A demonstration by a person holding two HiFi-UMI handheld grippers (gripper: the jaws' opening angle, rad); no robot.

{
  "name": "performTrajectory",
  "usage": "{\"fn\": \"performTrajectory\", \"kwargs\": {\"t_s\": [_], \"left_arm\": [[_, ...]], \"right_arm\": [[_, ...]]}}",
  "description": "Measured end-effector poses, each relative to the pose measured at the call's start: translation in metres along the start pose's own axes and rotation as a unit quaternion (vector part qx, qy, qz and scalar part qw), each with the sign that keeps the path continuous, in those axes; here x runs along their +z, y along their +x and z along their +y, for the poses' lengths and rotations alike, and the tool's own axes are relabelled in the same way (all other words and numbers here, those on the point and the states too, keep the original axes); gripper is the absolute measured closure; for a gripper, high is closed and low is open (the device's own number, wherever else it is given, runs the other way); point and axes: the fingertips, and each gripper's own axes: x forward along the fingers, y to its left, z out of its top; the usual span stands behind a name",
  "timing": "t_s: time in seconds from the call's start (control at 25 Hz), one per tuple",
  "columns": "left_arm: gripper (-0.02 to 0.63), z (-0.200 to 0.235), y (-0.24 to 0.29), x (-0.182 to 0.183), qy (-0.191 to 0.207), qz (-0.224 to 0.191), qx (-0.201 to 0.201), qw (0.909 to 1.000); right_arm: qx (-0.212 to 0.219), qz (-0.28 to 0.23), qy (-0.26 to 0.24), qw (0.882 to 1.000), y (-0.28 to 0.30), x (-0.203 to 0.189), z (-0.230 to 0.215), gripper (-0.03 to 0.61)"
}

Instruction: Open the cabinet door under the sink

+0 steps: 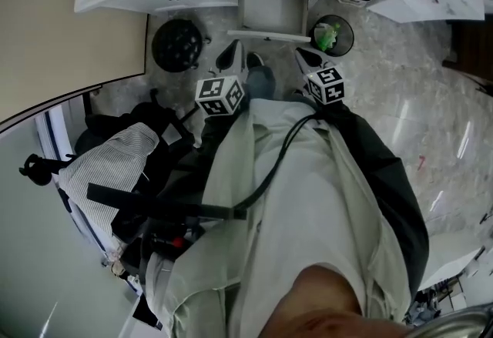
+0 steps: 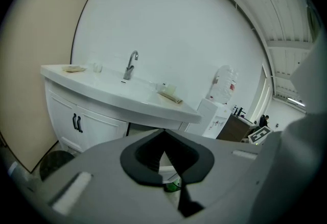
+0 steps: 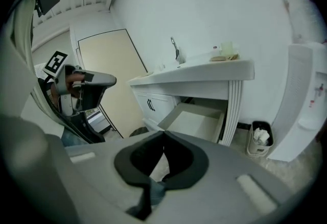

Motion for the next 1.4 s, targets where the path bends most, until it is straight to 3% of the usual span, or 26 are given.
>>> {"fn": "performTrajectory", "kwargs": {"t_s": [0.28,0.48,0.68,0.84,0.96,1.12,1.4], "left_arm": [[0.606,-0.009,0.032,0.014,0.018,0.022,-0.049,0.9984],[0.606,-0.029,0.027,-0.001,0.028,0.036,-0.066,0.9968],[0.606,-0.060,-0.012,-0.048,0.015,0.063,-0.051,0.9967],[0.606,-0.087,-0.060,-0.100,0.011,0.096,-0.034,0.9948],[0.606,-0.079,-0.090,-0.102,-0.016,0.073,0.005,0.9972],[0.606,-0.067,-0.106,-0.115,-0.060,0.068,0.026,0.9956],[0.606,-0.069,-0.108,-0.116,-0.041,0.073,-0.012,0.9964]], "right_arm": [[-0.045,-0.024,0.016,0.999,-0.012,0.018,-0.018,0.577],[-0.055,-0.031,0.025,0.998,-0.030,0.007,-0.018,0.577],[-0.035,-0.027,0.048,0.998,-0.064,-0.022,-0.002,0.577],[-0.008,0.004,0.069,0.998,-0.096,-0.067,0.016,0.577],[-0.003,0.021,0.086,0.996,-0.111,-0.092,0.019,0.577],[-0.018,0.000,0.077,0.997,-0.123,-0.087,0.022,0.577],[-0.042,-0.047,0.055,0.997,-0.133,-0.057,0.035,0.577]]}}
